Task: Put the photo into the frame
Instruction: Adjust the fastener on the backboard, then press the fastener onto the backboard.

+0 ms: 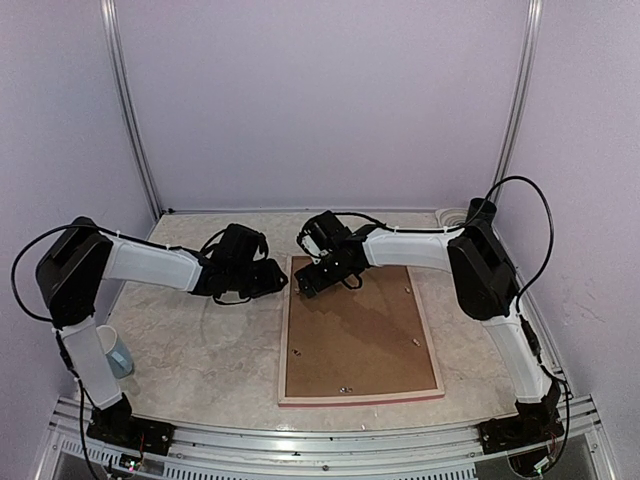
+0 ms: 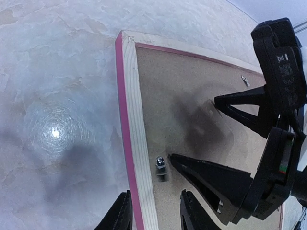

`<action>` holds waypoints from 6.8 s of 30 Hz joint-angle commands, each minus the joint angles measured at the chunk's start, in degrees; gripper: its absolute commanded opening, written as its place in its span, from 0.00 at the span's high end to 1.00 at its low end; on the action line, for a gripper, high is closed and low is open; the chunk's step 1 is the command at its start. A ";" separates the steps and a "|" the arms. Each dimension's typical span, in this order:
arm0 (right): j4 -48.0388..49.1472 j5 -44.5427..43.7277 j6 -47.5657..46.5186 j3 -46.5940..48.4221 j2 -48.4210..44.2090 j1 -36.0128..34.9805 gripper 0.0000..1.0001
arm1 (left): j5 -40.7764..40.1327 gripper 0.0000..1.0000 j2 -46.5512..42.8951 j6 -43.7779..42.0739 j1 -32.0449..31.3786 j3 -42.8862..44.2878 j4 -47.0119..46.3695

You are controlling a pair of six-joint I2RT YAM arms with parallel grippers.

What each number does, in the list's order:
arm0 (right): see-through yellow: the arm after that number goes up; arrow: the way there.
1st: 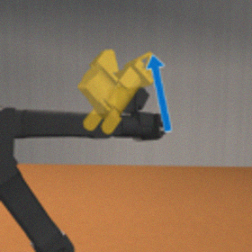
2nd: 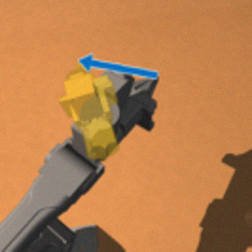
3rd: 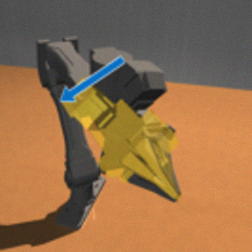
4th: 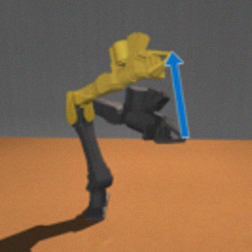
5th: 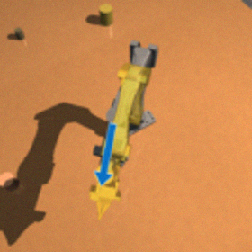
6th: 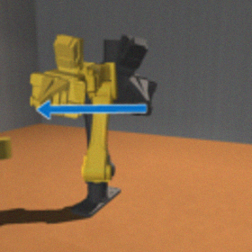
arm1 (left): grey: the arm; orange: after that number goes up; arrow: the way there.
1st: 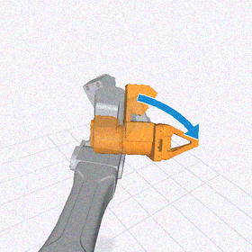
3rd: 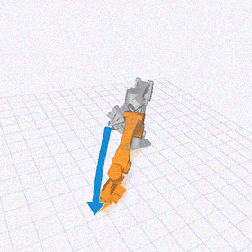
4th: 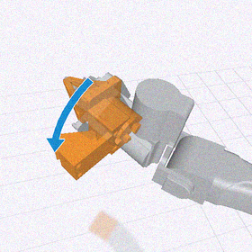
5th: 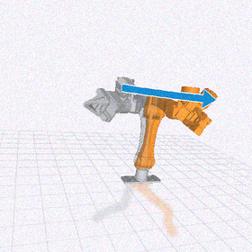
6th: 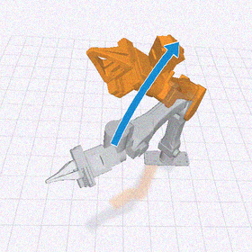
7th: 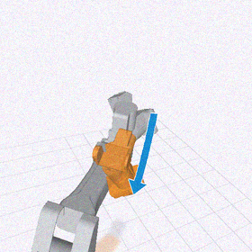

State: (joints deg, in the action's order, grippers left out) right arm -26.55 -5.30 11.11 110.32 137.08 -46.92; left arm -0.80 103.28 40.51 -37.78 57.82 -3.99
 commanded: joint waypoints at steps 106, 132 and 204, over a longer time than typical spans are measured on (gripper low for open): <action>5.43 -0.58 7.26 -51.95 -43.91 16.67 0.05 | -3.40 0.62 11.49 -12.06 -0.52 18.55 18.56; 12.04 3.60 10.26 -57.72 -38.03 18.53 0.74 | -4.74 0.63 13.17 -12.91 -1.50 19.16 19.76; 7.72 5.19 7.33 -51.31 -41.24 18.61 0.63 | -12.67 0.61 3.18 -6.23 -0.96 8.94 14.04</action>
State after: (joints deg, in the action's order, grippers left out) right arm -16.38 -0.23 19.92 55.40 98.24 -28.69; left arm -14.94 111.39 33.50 -40.18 70.43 14.46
